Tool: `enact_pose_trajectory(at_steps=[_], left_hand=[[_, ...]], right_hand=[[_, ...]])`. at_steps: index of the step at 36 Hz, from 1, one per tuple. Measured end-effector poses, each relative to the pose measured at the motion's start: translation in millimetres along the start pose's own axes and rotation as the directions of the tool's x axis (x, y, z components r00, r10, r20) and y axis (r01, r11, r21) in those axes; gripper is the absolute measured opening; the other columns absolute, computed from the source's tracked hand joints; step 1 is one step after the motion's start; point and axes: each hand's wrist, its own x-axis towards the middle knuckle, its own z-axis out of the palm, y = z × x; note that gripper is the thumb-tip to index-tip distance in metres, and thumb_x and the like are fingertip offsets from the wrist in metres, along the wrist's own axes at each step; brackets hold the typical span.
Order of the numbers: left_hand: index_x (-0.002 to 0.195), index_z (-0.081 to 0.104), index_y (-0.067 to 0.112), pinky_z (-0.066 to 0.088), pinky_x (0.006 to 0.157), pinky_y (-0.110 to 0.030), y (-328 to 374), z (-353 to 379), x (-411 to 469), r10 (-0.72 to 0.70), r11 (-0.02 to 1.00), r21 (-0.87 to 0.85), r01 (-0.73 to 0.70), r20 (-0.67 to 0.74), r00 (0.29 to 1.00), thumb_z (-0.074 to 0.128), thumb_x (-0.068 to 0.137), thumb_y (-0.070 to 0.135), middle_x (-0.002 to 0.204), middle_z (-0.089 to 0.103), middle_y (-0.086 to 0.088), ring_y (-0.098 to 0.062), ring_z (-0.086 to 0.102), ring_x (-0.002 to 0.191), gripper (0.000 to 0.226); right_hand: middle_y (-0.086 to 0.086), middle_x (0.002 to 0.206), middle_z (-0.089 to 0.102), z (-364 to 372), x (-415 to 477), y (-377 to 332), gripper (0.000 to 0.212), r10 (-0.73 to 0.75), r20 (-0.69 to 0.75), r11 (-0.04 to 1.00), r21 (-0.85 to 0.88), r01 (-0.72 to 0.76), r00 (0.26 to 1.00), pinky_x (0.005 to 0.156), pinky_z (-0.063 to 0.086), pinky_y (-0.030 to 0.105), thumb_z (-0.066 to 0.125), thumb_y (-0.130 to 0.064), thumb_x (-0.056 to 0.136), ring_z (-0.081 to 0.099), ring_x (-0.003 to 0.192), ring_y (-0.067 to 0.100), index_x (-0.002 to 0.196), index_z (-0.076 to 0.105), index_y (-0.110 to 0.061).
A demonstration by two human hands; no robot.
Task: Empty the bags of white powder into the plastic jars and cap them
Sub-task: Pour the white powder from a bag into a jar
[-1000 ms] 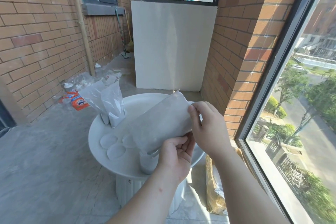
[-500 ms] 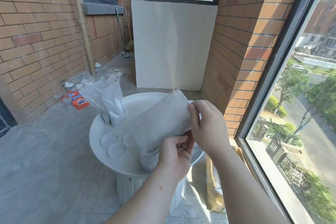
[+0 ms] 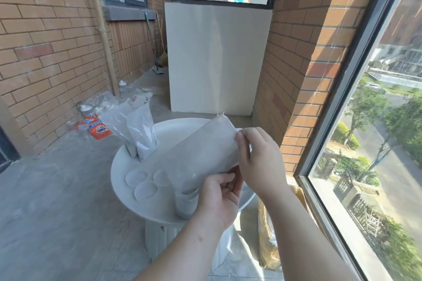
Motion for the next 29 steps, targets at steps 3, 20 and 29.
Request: enact_pose_trajectory(at_steps=[3, 20, 29], left_hand=[[0.095, 0.071, -0.006, 0.059, 0.059, -0.026, 0.7, -0.8, 0.6, -0.001, 1.000, 0.001, 0.001, 0.002, 1.000, 0.040, 0.086, -0.017, 0.091, 0.075, -0.017, -0.022, 0.075, 0.073, 0.033], [0.096, 0.070, -0.006, 0.059, 0.061, -0.025, 0.4, -1.2, 3.3, 0.011, 1.000, 0.004, -0.011, -0.005, 1.000, 0.041, 0.084, -0.017, 0.091, 0.075, -0.016, -0.021, 0.074, 0.071, 0.034], [0.076, 0.079, -0.002, 0.059, 0.060, -0.024, -1.3, 0.3, 1.6, 0.034, 0.999, 0.015, -0.034, 0.056, 0.998, 0.039, 0.084, -0.017, 0.090, 0.076, -0.015, -0.020, 0.074, 0.071, 0.043]], right_hand=[[0.001, 0.081, 0.058, 0.7, -0.8, -2.1, 0.024, -0.007, -0.007, 1.000, -0.002, 0.007, 1.000, 0.063, 0.047, 0.045, 0.047, -0.024, 0.101, 0.054, 0.073, 0.027, 0.086, 0.060, -0.012], [-0.001, 0.081, 0.057, -0.1, -0.5, -3.9, 0.025, -0.001, 0.002, 1.000, 0.011, 0.001, 1.000, 0.064, 0.047, 0.044, 0.046, -0.025, 0.101, 0.053, 0.075, 0.024, 0.084, 0.059, -0.012], [-0.003, 0.082, 0.056, -2.5, -2.3, -2.8, 0.022, 0.006, 0.026, 1.000, 0.014, -0.007, 1.000, 0.064, 0.045, 0.040, 0.049, -0.021, 0.101, 0.051, 0.075, 0.020, 0.083, 0.058, -0.012]])
